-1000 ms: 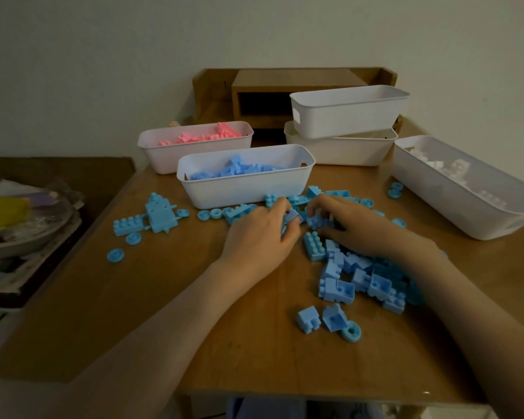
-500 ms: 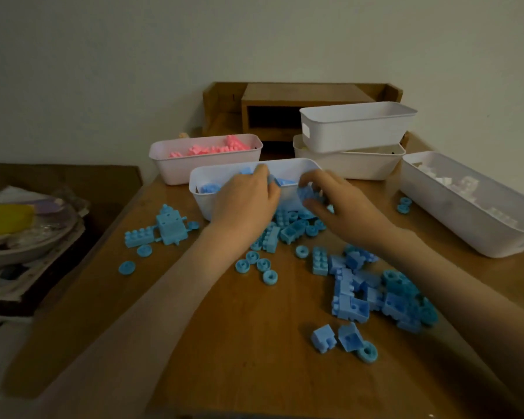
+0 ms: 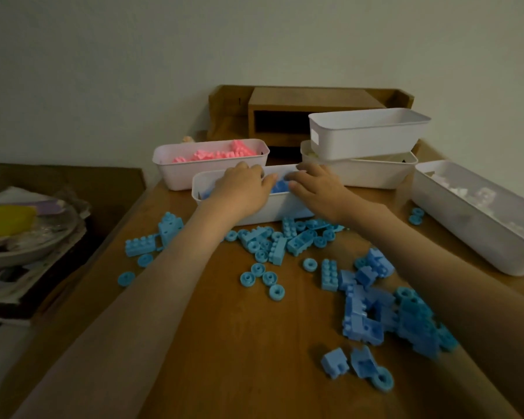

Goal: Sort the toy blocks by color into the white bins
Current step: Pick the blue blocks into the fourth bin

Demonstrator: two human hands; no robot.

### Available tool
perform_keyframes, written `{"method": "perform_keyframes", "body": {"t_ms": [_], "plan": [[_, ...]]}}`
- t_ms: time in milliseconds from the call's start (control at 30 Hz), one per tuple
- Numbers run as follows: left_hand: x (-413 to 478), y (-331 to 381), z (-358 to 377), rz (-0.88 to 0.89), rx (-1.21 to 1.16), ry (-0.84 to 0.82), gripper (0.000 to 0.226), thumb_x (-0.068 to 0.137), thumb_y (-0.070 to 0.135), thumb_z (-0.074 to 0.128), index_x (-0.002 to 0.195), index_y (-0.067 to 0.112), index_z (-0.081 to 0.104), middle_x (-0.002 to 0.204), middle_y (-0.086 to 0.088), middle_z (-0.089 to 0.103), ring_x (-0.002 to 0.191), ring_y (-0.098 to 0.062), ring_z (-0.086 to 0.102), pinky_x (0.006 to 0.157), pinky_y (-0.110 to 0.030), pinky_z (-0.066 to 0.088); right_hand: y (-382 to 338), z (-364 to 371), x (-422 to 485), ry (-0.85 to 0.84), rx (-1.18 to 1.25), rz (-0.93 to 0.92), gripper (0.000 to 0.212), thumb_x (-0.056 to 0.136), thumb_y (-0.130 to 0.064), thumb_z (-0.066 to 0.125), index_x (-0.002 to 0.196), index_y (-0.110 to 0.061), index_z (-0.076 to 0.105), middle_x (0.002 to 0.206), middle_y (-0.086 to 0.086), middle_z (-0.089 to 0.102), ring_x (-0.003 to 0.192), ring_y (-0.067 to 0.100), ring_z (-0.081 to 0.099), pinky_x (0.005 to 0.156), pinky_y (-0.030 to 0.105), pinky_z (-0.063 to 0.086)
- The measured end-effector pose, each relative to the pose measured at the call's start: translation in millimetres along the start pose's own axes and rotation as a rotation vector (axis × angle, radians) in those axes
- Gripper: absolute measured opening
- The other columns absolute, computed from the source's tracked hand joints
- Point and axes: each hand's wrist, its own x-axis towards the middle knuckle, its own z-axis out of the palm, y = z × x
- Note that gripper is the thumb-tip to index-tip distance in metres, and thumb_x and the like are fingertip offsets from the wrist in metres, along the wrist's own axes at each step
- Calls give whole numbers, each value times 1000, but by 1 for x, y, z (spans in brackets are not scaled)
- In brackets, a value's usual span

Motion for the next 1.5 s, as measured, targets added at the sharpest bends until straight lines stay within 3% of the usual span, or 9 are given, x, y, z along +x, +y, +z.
{"method": "perform_keyframes", "body": {"t_ms": [100, 233, 433, 733, 933, 1100, 1200, 1333, 1500], "plan": [[-19, 10, -9, 64, 54, 25, 44, 100, 39, 34, 138, 18, 41, 137, -10, 41, 122, -29, 39, 98, -43, 36, -5, -9, -19, 69, 59, -8, 44, 96, -19, 43, 140, -21, 38, 146, 6, 31, 133, 27, 28, 109, 46, 26], [-69, 32, -22, 283, 18, -203, 83, 88, 60, 47, 149, 32, -2, 158, 5, 6, 142, -25, 12, 112, -47, 16, -5, -24, -64, 41, 162, -53, 62, 89, 6, 38, 142, -24, 31, 142, 8, 36, 124, 29, 38, 101, 49, 34], [-144, 55, 13, 546, 115, -609, 111, 74, 78, 46, 140, 35, -32, 150, 9, -34, 139, -13, -29, 111, -46, -21, 9, -38, -133, -102, 81, 85, 46, 96, -17, 44, 140, -28, 34, 141, 1, 39, 130, 21, 36, 106, 46, 31], [-144, 57, 53, 460, 119, -206, 84, 80, 77, 29, 148, 32, 8, 156, 4, -5, 142, -21, -2, 114, -44, 1, 13, -25, -199, -202, 153, 130, 47, 84, -64, 22, 129, -57, 28, 147, -21, 26, 137, 1, 15, 109, 33, 3], [-138, 52, 48, 518, 23, 8, 64, 79, 71, 49, 118, 22, 37, 115, 3, 50, 103, -16, 47, 80, -28, 32, 2, -9, -186, -126, 19, 16, 65, 78, -68, 18, 137, -44, 33, 144, -17, 29, 132, 3, 17, 101, 23, 5], [-140, 47, 50, 548, -61, 65, 45, 88, 55, 50, 116, 21, 43, 96, 3, 63, 76, -15, 62, 59, -32, 50, -5, 2, -164, -78, 52, -58, 61, 80, -63, 20, 128, -34, 44, 124, -16, 36, 113, -2, 29, 100, 28, 14], [-140, 45, 53, 525, -42, 199, 32, 89, 48, 47, 102, 20, 50, 83, 5, 62, 65, -14, 61, 50, -30, 47, -7, -1, -153, -75, 130, -8, 54, 80, -58, 31, 129, -38, 42, 121, -16, 38, 115, 2, 32, 98, 30, 15], [-138, 46, 57, 488, -76, 362, 29, 88, 33, 36, 79, 14, 55, 54, 5, 52, 37, -13, 45, 35, -18, 19, -9, -12, -143, -48, 45, -1, 50, 90, -33, 54, 136, -38, 35, 133, -10, 34, 126, 10, 28, 94, 24, 9], [-136, 41, 58, 369, -118, 291, 22, 97, 24, 41, 75, 20, 39, 60, 9, 37, 47, -11, 36, 41, -21, 16, -14, -17, -128, -218, 114, 109, 31, 92, -28, 53, 122, -32, 47, 128, -7, 43, 113, 12, 44, 106, 38, 23]]}}
